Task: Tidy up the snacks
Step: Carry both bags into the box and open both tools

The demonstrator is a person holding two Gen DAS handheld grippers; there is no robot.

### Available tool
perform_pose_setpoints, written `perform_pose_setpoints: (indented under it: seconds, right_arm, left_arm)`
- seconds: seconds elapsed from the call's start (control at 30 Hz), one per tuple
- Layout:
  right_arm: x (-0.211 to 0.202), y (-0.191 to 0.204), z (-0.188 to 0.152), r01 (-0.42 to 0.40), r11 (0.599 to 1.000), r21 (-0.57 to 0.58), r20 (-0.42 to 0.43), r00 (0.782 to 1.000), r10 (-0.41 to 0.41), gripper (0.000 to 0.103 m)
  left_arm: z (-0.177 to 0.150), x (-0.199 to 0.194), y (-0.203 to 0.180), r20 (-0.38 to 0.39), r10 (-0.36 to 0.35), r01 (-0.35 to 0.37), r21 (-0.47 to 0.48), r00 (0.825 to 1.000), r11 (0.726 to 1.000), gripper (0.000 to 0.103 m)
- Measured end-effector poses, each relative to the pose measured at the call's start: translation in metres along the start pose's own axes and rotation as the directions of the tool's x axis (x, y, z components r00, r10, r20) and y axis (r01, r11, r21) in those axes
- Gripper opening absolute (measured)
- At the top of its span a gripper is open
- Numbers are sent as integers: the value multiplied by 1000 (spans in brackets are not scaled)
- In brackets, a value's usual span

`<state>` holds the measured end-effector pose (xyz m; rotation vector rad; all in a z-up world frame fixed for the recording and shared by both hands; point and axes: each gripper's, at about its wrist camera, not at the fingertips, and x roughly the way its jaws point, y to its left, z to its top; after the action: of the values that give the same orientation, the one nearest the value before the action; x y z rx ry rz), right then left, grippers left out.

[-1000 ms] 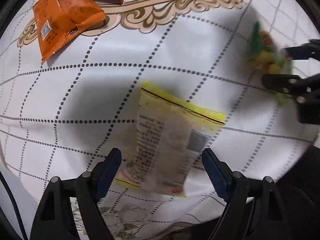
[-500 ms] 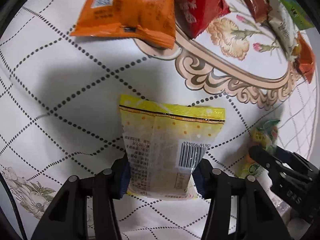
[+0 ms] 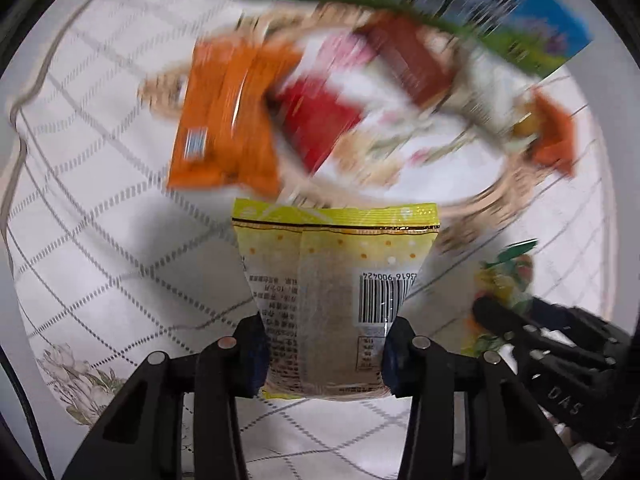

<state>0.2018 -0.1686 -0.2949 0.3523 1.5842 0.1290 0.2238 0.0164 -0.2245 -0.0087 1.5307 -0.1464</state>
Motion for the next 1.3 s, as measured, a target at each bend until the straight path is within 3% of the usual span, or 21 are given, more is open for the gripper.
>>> perform_pose_setpoints:
  seconds: [0.17, 0.3, 0.33, 0.43, 0.6, 0.77, 0.93, 1.1, 1.3]
  right_arm:
    - [-64, 7, 31, -74, 997, -13, 107, 991, 75, 52]
    - [-120, 7, 71, -100, 994, -45, 197, 974, 107, 52]
    - [-133, 8, 83, -97, 994, -55, 220, 970, 107, 52]
    - [-166, 10, 120, -73, 994, -78, 277, 957, 92, 52]
    - [-209, 4, 194, -5, 996, -89, 333, 942, 34, 52]
    - [-199, -4, 267, 92, 992, -81, 305, 950, -63, 52]
    - [-162, -20, 316, 149, 986, -70, 232, 964, -129, 52]
    - [-117, -28, 342, 200, 977, -71, 152, 970, -188, 52]
    - [-86, -35, 353, 212, 975, -71, 77, 975, -206, 53]
  left_arm:
    - [34, -66, -30, 96, -79, 77, 28, 992, 997, 40]
    - [90, -119, -42, 163, -143, 137, 51, 976, 989, 40]
    - [92, -130, -17, 175, -152, 144, 56, 973, 988, 40]
    - [140, -139, -25, 216, -143, 129, 80, 966, 988, 40]
    - [212, -137, -31, 235, -50, 24, 111, 971, 994, 40]
    - [273, -107, -21, 176, 46, -66, 110, 983, 992, 40]
    - [314, -50, -8, 74, 147, -155, 125, 986, 980, 41]
    - [328, -9, 4, -39, 172, -167, 107, 984, 980, 41]
    - [334, 14, 15, -87, 172, -166, 72, 981, 983, 42]
